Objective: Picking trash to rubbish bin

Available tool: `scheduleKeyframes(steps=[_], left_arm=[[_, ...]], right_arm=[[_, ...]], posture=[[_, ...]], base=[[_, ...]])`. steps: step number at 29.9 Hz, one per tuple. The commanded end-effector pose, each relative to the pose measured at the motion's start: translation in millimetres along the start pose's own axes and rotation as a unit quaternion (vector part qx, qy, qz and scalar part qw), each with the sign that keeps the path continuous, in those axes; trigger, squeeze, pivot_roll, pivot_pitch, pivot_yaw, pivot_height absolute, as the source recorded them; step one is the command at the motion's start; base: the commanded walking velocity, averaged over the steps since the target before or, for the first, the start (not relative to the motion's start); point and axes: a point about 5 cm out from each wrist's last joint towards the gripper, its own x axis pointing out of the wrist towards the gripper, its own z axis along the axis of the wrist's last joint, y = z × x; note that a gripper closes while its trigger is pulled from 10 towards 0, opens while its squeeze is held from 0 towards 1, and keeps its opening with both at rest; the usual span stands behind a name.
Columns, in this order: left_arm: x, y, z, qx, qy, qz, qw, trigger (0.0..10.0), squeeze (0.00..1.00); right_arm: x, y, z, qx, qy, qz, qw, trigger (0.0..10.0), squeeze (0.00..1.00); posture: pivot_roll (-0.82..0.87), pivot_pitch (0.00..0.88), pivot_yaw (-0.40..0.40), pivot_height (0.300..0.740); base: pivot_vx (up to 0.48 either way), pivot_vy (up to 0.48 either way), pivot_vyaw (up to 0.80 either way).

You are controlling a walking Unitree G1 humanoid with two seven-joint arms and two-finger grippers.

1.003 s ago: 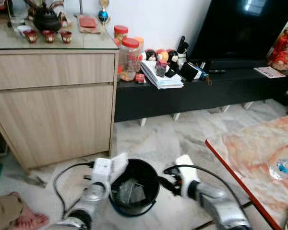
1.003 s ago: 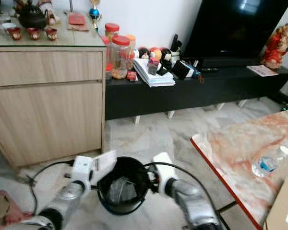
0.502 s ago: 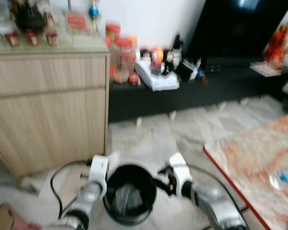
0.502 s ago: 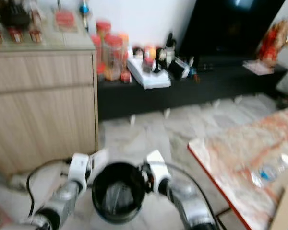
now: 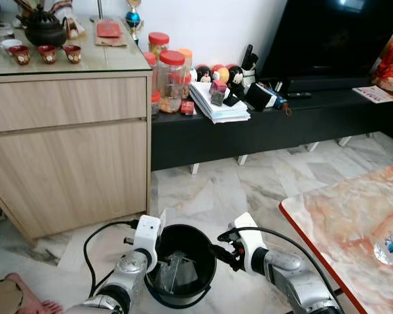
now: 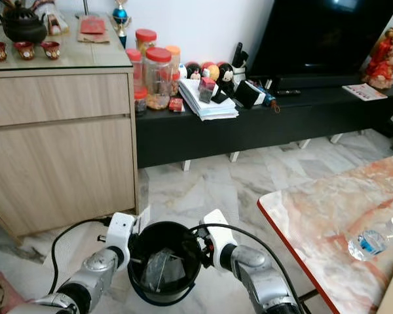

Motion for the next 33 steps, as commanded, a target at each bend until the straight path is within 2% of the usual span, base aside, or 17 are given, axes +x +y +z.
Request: scheduleKeyframes(steps=[1, 19, 29, 33], left_arm=[[1.9, -9.3, 2.5, 0.013, -0.001, -0.022, 1.000, 10.0, 0.00], [1.1, -7.7, 1.1, 0.018, -0.001, -0.020, 1.000, 10.0, 0.00], [0.9, -11.0, -1.8, 0.012, 0.008, -0.034, 0.999, 10.0, 0.00], [0.3, -12.6, -6.6, -0.013, 0.020, -0.033, 0.999, 10.0, 0.00]], right_arm=[[-3.7, -3.3, 1.2, -0.006, 0.001, -0.005, 1.000, 10.0, 0.00], [-3.4, -3.2, 1.4, -0.009, 0.002, -0.003, 1.000, 10.0, 0.00], [-3.2, -2.6, 2.3, -0.011, 0.002, 0.001, 1.000, 10.0, 0.00], [-3.0, -0.6, 3.3, -0.012, 0.001, 0.006, 1.000, 10.0, 0.00]], posture=[[0.06, 0.005, -0.153, 0.740], [0.07, 0.003, -0.153, 0.740], [0.07, 0.003, -0.153, 0.740], [0.07, 0.003, -0.153, 0.740]], base=[[0.000, 0.000, 0.00], [0.272, 0.000, 0.00], [0.000, 0.000, 0.00], [0.000, 0.000, 0.00]])
